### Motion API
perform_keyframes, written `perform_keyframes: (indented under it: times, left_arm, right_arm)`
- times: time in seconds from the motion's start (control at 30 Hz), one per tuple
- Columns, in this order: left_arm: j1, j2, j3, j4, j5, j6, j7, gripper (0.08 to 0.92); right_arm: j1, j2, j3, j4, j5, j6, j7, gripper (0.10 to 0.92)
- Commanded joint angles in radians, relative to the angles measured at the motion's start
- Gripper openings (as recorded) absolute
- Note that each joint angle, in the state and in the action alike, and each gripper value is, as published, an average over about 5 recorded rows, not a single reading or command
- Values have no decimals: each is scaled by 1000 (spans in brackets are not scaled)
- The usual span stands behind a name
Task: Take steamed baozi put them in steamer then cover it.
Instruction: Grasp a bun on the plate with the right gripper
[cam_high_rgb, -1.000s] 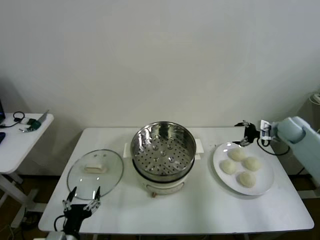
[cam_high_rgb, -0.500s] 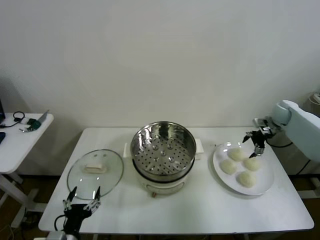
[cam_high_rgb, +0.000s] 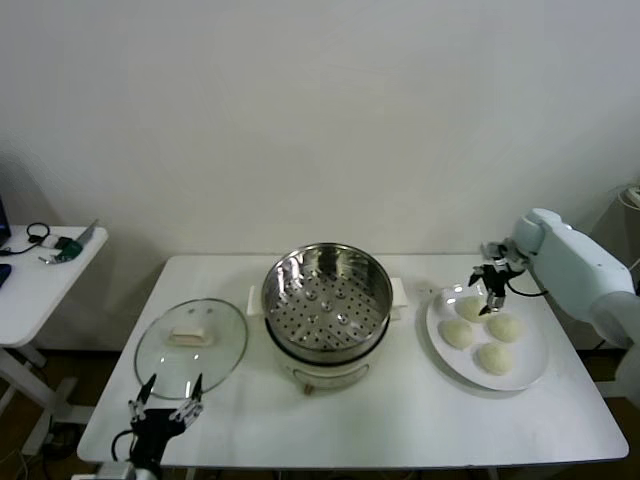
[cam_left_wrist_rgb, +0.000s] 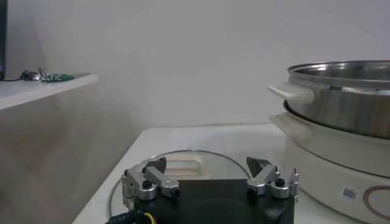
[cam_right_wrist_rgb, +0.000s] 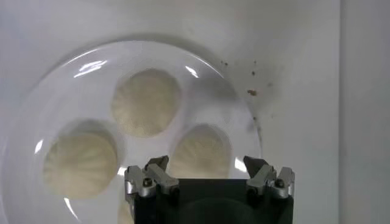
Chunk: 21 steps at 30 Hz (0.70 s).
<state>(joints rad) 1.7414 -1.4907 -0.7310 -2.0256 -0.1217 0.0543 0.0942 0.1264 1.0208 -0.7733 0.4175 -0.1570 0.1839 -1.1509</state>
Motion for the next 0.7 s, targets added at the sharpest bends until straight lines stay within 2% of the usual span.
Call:
perform_keyframes:
  times: [0.03,0.53,0.7]
  left_arm:
    - [-1,1,-1,12,0,-5,0,823]
    - [-6,3,2,25,0,-9,-1,823]
    - [-5,5,4,25,2,-10,-1,823]
  right_arm:
    - [-19,45,61,-67,-96,4,21,823]
    - [-20,46,69,-87,-97,-4,4,729]
    - [-17,51,70,-97,-88,-2,-4,673]
